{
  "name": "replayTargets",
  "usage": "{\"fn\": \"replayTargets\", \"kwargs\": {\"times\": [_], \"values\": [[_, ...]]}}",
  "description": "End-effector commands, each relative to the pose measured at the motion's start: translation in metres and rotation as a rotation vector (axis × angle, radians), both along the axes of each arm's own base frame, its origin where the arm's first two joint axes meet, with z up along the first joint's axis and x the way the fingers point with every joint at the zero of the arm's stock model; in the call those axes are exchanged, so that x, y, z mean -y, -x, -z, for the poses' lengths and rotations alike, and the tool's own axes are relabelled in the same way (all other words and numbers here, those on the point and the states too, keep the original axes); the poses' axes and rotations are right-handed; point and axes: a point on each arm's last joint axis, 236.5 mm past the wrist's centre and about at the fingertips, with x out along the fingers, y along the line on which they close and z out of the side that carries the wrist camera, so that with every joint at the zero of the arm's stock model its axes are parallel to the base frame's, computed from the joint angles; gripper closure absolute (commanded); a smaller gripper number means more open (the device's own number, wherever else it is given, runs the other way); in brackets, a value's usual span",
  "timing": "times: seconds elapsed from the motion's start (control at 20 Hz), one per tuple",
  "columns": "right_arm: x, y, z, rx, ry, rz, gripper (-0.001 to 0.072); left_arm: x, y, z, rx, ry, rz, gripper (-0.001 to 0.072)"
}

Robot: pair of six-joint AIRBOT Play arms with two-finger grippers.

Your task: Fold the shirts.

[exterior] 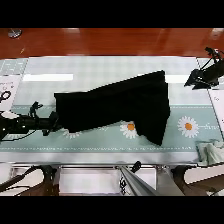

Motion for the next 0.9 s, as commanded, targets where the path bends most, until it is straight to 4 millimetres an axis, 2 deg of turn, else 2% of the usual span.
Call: {"fn": "replayTargets", "kwargs": {"times": [0.0, 0.2, 0.4, 0.6, 0.8, 0.85], "values": [[0.000, 0.013, 0.011, -0.033, -0.031, -0.026, 0.0093, 0.001, -0.006, 0.004, 0.014, -0.023, -0.005, 0.0686], [-0.019, 0.062, 0.054, -0.172, -0.248, 0.035, 0.0093, 0.000, -0.007, -0.006, 0.062, -0.016, 0.045, 0.0686], [-0.041, 0.096, 0.097, -0.252, -0.318, 0.056, 0.0112, -0.001, -0.010, -0.013, 0.095, -0.028, 0.049, 0.0686], [-0.067, 0.106, 0.115, -0.262, -0.337, 0.012, 0.0112, -0.001, -0.011, -0.015, 0.100, -0.031, 0.048, 0.0686], [-0.091, 0.092, 0.117, -0.220, -0.321, -0.043, 0.0114, -0.001, -0.011, -0.015, 0.100, -0.030, 0.048, 0.0686], [-0.097, 0.089, 0.119, -0.211, -0.313, -0.050, 0.0139, -0.001, -0.011, -0.015, 0.101, -0.031, 0.048, 0.0686]]}}
